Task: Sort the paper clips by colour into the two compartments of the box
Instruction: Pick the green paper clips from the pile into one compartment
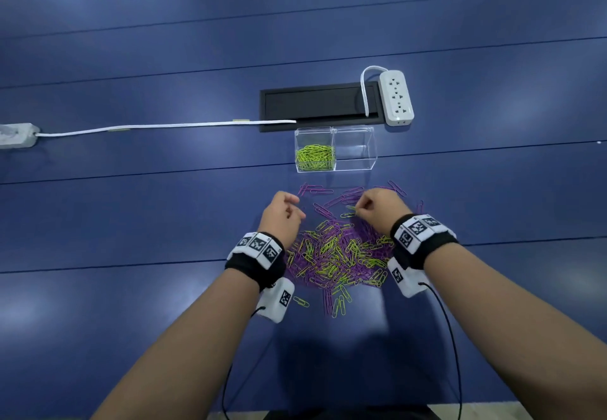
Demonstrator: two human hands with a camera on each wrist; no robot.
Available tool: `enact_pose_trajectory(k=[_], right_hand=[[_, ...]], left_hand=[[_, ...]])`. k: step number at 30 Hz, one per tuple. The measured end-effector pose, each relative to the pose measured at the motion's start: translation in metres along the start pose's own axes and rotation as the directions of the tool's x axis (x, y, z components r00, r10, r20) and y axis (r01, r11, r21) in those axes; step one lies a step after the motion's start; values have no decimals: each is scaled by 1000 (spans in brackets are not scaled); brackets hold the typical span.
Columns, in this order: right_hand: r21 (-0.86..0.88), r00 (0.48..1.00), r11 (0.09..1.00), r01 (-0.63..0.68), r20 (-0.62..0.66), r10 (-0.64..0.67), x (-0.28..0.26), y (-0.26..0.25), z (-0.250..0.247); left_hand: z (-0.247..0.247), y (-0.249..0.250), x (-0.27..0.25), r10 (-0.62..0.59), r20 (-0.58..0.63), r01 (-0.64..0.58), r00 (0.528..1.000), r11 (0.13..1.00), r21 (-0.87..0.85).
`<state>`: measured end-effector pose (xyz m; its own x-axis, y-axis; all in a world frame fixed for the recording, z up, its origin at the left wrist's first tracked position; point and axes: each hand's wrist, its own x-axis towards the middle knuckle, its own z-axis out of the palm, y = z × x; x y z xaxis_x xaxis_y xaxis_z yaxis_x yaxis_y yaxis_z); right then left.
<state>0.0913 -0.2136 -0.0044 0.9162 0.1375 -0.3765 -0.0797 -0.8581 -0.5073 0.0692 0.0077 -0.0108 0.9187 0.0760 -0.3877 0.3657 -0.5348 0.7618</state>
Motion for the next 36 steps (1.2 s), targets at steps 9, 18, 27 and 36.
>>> enact_pose_trajectory(k=[9, 18, 27, 36], right_hand=[[609, 986, 784, -120, -21, 167, -7, 10, -8], [-87, 991, 987, 133, -22, -135, 2, -6, 10], [-281, 978, 937, 207, 21, -210, 3, -4, 17], [269, 976, 959, -86, -170, 135, 1, 12, 2]], left_hand=[[0, -2, -10, 140, 227, -232, 964, 861, 453], [2, -15, -15, 143, 260, -266, 955, 799, 539], [9, -6, -17, 132, 208, -226, 969, 812, 539], [17, 5, -13, 93, 327, -292, 940, 714, 637]])
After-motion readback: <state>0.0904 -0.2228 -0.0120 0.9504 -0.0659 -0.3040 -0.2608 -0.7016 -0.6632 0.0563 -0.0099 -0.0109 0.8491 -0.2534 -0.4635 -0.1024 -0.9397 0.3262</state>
